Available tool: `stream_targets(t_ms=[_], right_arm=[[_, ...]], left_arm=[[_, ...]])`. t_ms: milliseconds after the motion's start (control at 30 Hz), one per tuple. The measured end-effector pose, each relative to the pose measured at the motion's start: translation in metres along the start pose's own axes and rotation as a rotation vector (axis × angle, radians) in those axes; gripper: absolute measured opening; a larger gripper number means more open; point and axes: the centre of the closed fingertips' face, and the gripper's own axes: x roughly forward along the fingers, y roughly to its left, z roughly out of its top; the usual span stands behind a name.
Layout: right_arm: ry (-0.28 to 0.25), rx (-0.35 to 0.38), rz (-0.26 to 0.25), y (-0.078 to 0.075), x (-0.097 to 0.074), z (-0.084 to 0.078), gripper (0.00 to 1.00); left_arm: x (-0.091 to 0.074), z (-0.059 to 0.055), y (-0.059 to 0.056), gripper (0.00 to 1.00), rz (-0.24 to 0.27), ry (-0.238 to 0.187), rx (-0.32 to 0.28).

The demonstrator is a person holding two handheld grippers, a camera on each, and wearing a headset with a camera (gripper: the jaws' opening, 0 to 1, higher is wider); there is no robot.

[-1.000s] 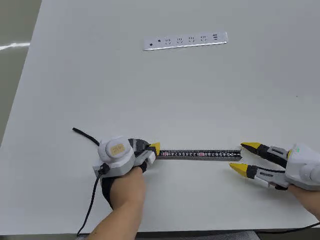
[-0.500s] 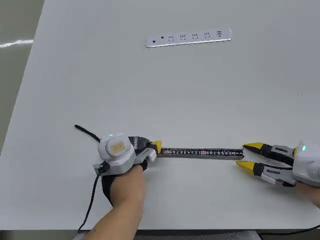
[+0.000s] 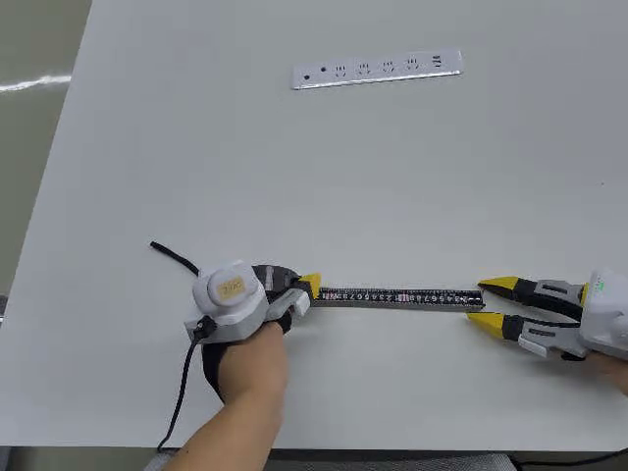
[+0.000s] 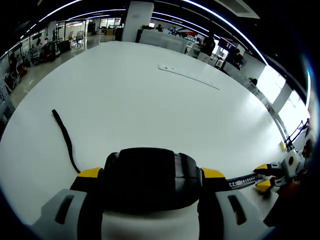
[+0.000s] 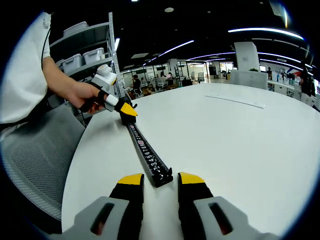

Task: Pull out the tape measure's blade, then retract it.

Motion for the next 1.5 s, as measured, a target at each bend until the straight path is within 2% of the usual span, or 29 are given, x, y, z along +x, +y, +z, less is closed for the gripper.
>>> stream_targets(t_ms=[167, 300, 733, 967, 1333, 1500], right_arm=[[0.006, -0.013, 0.008, 0.000, -0.001, -0.002, 0.17], [0.009, -0.013, 0.007, 0.000, -0.001, -0.002, 0.15], [0.003, -0.026, 0.009, -0.001, -0.001, -0.002, 0.13], [-0.013, -0.007, 0.011, -0.002, -0.002, 0.001, 0.12], [-0.008, -0.007, 0.019, -0.001, -0.001, 0.000, 0.12], [-0.003, -0.024, 0.055, 0.008, 0.011, 0.003, 0.12]], left_arm=[[0.000, 0.000, 0.000, 0.75, 0.001, 0.003, 0.001], [0.000, 0.000, 0.000, 0.75, 0.002, 0.003, 0.003], [0.000, 0.000, 0.000, 0.74, 0.003, 0.008, 0.004], [0.000, 0.000, 0.000, 0.74, 0.005, 0.006, 0.004], [0.000, -0.001, 0.000, 0.74, 0.006, 0.009, 0.007], [0.000, -0.001, 0.000, 0.74, 0.006, 0.008, 0.007]])
